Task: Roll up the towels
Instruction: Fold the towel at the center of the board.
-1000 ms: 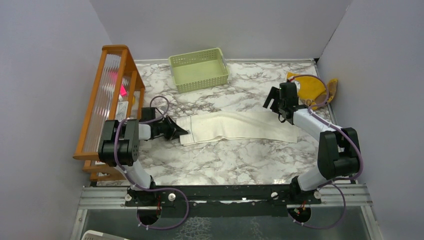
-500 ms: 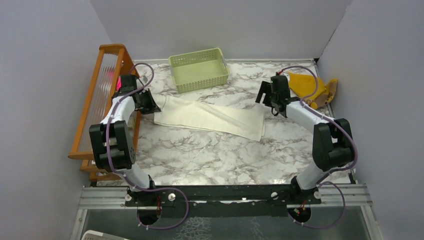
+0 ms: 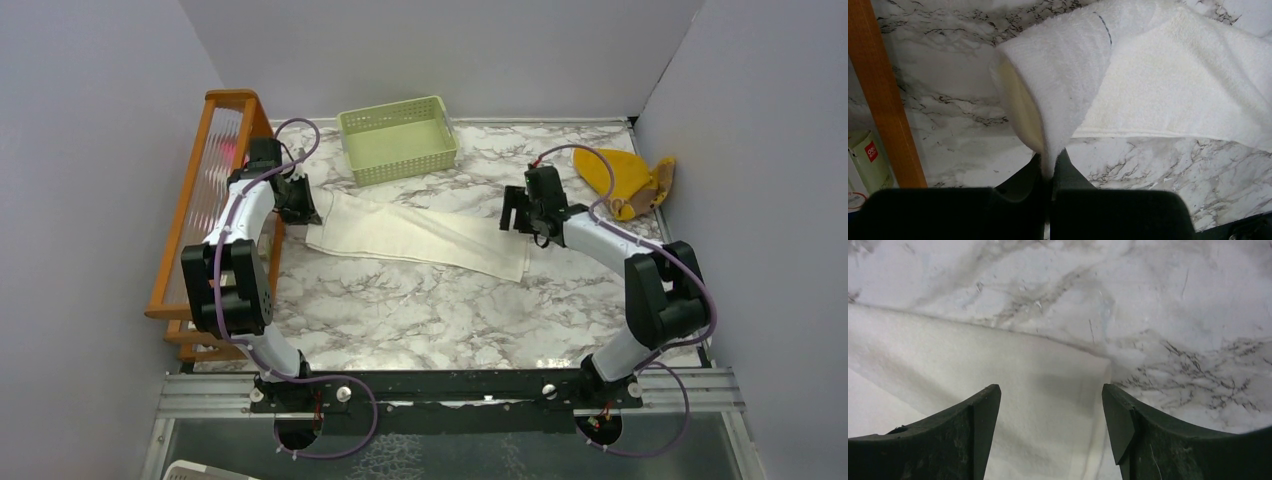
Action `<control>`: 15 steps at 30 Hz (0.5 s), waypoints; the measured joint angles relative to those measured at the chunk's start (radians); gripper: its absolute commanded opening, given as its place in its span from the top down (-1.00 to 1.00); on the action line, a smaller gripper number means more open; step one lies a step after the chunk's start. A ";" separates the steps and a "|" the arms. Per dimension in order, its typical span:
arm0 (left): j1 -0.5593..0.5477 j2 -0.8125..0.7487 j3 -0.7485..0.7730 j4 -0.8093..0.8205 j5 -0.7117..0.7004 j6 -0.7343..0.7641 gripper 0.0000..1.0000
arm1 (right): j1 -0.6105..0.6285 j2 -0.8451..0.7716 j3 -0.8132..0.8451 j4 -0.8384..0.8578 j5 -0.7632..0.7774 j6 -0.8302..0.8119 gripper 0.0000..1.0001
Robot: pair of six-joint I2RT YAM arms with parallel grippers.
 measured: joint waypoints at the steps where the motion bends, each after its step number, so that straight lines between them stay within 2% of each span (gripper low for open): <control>1: 0.000 0.001 0.000 -0.003 -0.001 0.002 1.00 | 0.001 -0.018 -0.028 -0.010 -0.002 -0.002 -0.49; 5: -0.001 0.011 -0.002 -0.008 -0.002 0.014 1.00 | -0.010 -0.079 -0.108 -0.031 -0.003 -0.004 -0.41; 15: -0.005 0.045 -0.004 -0.015 -0.001 0.033 1.00 | -0.085 -0.109 -0.153 0.029 -0.164 -0.012 0.11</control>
